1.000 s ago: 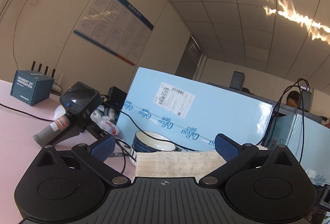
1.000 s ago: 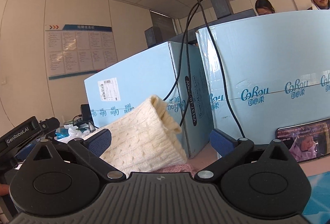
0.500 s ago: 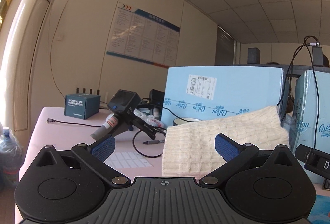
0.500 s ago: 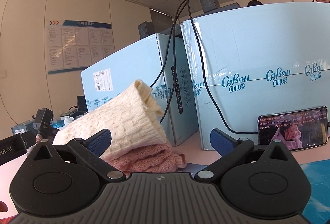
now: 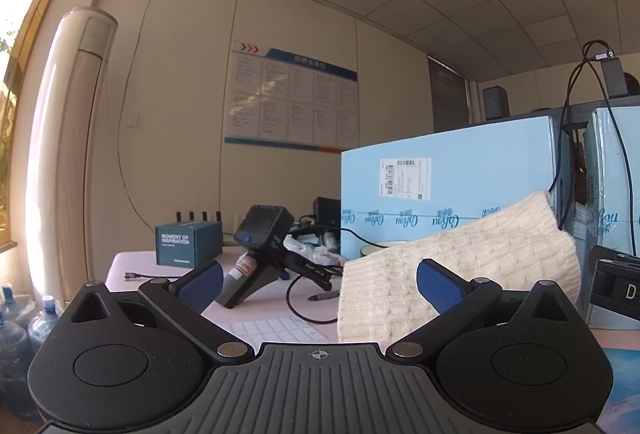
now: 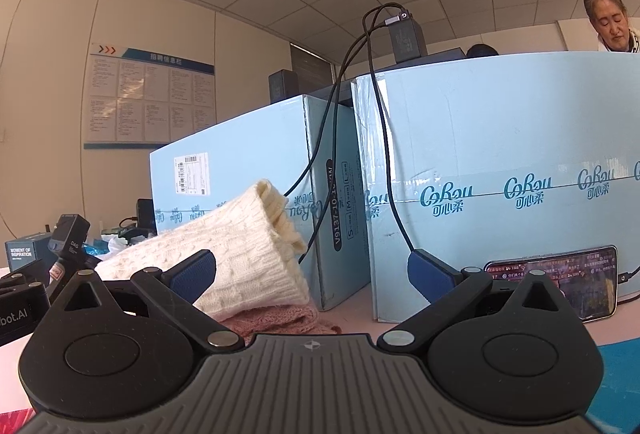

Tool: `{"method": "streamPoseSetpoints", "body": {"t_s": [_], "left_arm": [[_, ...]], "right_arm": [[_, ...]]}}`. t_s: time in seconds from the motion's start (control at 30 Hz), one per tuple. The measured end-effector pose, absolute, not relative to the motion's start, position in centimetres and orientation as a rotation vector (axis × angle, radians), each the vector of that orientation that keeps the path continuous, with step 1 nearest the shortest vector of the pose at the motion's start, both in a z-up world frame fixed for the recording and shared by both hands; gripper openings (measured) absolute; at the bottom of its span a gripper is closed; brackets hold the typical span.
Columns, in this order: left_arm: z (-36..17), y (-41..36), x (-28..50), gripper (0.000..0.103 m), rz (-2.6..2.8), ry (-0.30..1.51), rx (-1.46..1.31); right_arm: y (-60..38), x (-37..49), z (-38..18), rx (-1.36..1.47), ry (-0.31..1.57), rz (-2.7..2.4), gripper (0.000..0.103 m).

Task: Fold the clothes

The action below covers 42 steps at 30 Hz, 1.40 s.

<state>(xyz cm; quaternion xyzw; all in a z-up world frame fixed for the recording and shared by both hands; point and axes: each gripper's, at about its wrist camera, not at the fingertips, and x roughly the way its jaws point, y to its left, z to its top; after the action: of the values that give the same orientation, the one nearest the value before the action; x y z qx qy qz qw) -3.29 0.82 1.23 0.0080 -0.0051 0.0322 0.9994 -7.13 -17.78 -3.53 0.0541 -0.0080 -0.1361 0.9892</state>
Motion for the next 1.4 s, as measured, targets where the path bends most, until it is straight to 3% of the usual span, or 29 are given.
{"method": "streamPoseSetpoints", "body": {"t_s": [1.4], "left_arm": [[1.11, 0.79, -3.48, 0.103, 0.041, -0.023, 0.022]], "right_arm": [[-17.4, -6.71, -3.61, 0.082, -0.001, -0.274, 0.103]]}}
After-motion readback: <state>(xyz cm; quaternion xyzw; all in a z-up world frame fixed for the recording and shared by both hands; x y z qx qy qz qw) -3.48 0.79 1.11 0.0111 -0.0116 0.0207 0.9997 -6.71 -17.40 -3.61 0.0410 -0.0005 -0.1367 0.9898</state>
